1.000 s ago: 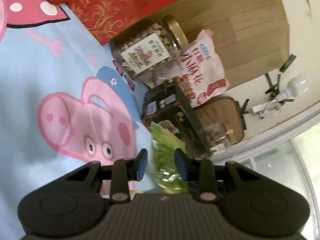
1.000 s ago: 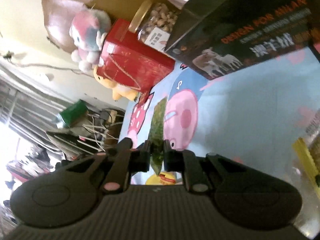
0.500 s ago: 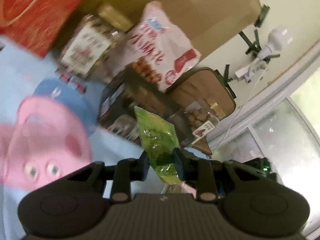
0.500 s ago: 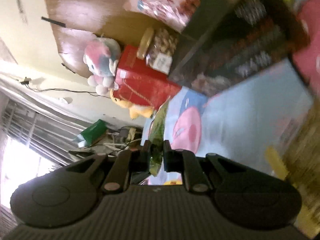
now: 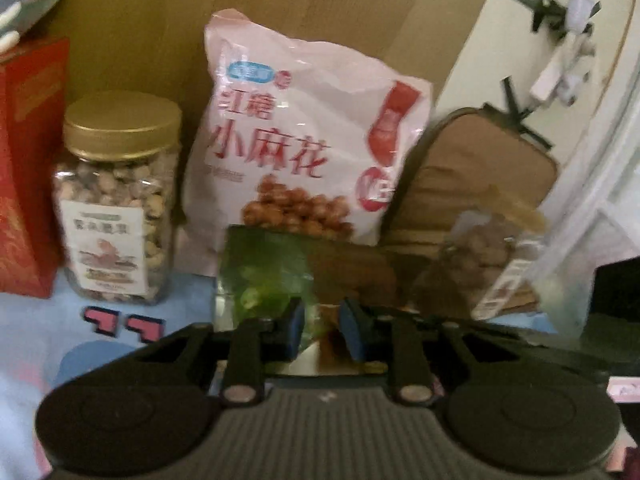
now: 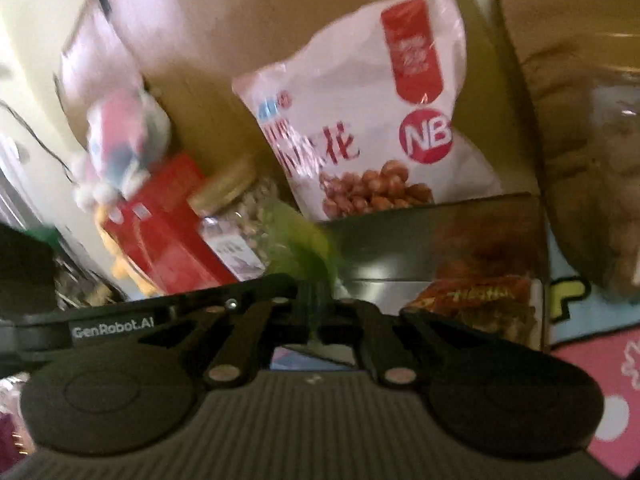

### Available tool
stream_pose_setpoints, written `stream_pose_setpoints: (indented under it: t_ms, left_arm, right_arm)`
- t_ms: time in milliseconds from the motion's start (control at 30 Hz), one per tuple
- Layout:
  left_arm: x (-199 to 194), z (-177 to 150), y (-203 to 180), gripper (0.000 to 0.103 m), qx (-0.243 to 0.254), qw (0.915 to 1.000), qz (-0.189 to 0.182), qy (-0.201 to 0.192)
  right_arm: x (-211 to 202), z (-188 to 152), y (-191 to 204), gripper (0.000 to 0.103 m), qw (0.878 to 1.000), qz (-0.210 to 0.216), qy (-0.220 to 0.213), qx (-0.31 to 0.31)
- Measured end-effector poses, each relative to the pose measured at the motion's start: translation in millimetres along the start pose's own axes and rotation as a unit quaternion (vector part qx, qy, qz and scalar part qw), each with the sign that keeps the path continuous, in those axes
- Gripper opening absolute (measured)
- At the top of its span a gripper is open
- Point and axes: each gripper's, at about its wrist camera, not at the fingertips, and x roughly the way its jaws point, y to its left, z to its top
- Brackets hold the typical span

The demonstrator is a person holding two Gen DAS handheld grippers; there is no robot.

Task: Organize snacks
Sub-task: 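Carry the green packet into the dark box and open the left gripper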

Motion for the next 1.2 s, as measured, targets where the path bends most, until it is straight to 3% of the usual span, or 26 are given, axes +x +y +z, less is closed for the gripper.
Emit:
stream_pose_setpoints:
  t_ms: [100, 267, 333, 433, 733, 933, 1067, 1200]
  left_arm:
    - [0.3, -1.6, 6.2, 0.024, 0.002, 0.9996, 0.027, 0.006]
    - [-3.8, -13.7, 10.3, 0.023, 0.012, 0.9994, 0.033, 0.002]
    - [-3.9, -17.1, 1.0, 0.024, 0.032, 0.9979, 0.057, 0.001]
    - [-3.0, -20.6, -9.8, 0.024, 0.04, 0.9968, 0.068, 0.014]
    - [-6.6, -37.7, -40.0, 0.025, 0.042, 0.9971, 0.037, 0.051]
    - [-26.2, -33.8, -43.6, 0.026, 0.041, 0.998, 0.043, 0.02]
    - [-51.4, -29.3, -30.9, 0.027, 0.02, 0.999, 0.04, -0.006]
    - [-69.8, -33.0, -9.5, 0.027, -0.019, 0.9983, 0.051, -0.02]
  right_arm:
    - [12.4, -3.9, -3.7, 0.009, 1.0, -0.007, 0.007, -0.017]
    - [11.1, -16.4, -3.7, 0.009, 0.999, -0.002, 0.008, -0.034]
    - [9.2, -19.1, -0.3, 0.01, 0.999, -0.005, 0.007, -0.05]
    - [9.3, -14.6, -0.8, 0.01, 0.998, 0.006, 0.035, -0.049]
    - [-14.0, -13.4, -24.5, 0.01, 0.989, 0.05, 0.13, -0.047]
    - [-42.4, -18.1, -23.4, 0.012, 0.995, 0.029, 0.075, -0.055]
    - [-59.4, -12.1, -24.7, 0.03, 0.997, 0.035, 0.046, -0.046]
    - [-63.1, -9.2, -13.7, 0.032, 0.998, 0.031, 0.023, -0.053]
